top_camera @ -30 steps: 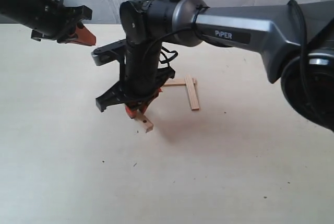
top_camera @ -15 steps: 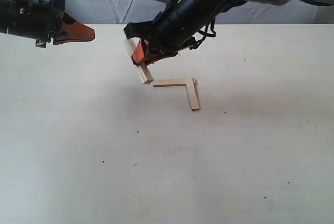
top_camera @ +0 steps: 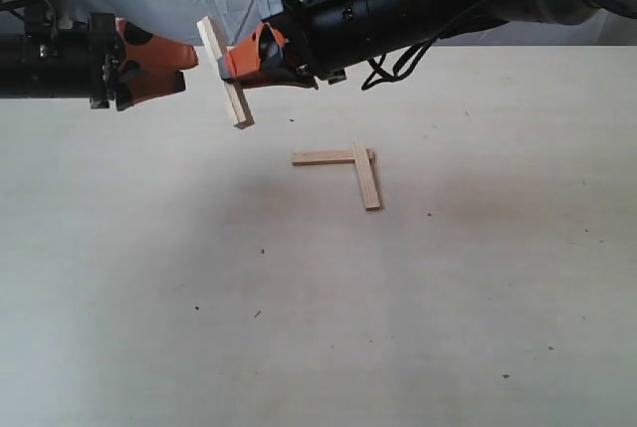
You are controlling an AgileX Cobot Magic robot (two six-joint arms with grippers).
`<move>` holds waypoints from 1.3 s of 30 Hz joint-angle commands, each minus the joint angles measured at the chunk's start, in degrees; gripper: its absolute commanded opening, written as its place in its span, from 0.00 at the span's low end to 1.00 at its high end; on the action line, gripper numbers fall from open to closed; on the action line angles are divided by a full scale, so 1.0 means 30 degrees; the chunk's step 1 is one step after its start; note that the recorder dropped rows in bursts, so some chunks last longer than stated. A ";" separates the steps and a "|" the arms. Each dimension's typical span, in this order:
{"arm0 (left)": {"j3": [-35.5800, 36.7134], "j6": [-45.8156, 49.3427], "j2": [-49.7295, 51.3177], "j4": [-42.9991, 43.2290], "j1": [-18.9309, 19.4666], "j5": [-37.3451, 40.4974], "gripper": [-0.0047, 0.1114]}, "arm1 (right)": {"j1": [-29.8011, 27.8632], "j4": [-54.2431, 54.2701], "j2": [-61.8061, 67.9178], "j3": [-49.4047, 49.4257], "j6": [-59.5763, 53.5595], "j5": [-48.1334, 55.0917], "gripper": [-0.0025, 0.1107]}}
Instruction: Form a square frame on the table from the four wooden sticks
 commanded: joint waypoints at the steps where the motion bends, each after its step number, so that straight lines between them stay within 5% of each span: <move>1: 0.0087 0.0011 -0.0173 -0.0080 -0.0520 0.0239 0.55 | -0.0073 0.0442 -0.0197 0.0057 -0.0372 -0.0477 0.01; 7: 0.0087 -0.0038 -0.0855 -0.0007 -0.0536 0.0239 0.55 | -0.0438 0.0656 -0.0109 0.0057 -0.0372 -0.1209 0.01; 13: 0.0087 -0.0129 -0.1696 -0.0463 -0.0610 0.0239 0.55 | -0.1251 0.3284 0.1054 0.0057 -0.0443 0.1602 0.01; 21: 0.0087 -0.0003 -0.1742 -0.0823 -0.1948 0.0239 0.55 | -0.1152 0.5874 0.2228 0.0057 -0.1573 0.2604 0.01; 39: 0.0087 0.0841 -0.1742 -0.3483 -0.2058 0.0239 0.55 | -0.0583 0.5853 0.2256 0.0057 -0.1649 0.2604 0.01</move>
